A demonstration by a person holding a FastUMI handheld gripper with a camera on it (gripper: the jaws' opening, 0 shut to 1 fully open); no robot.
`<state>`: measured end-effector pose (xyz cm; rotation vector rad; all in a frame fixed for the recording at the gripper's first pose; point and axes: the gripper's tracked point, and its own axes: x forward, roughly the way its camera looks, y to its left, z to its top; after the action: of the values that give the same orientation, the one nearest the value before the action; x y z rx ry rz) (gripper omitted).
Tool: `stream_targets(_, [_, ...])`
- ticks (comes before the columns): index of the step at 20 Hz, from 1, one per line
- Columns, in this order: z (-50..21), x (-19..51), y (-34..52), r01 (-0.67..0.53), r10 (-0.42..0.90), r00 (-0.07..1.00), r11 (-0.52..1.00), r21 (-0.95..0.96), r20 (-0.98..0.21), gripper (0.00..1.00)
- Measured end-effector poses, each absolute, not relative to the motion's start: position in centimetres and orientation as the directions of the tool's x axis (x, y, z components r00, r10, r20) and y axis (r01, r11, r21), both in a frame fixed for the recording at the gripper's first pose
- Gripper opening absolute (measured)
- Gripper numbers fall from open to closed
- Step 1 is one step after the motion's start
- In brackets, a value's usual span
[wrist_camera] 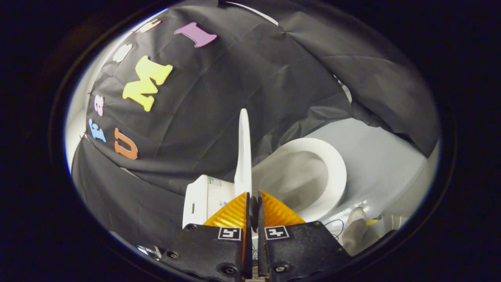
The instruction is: Open the toilet lid.
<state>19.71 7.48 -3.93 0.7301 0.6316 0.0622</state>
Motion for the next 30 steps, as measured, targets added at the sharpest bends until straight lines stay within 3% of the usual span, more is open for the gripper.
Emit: stream_targets(30, [5.3,20.3,28.4,-0.028,0.137,0.841,0.977,0.212,-0.523,0.12])
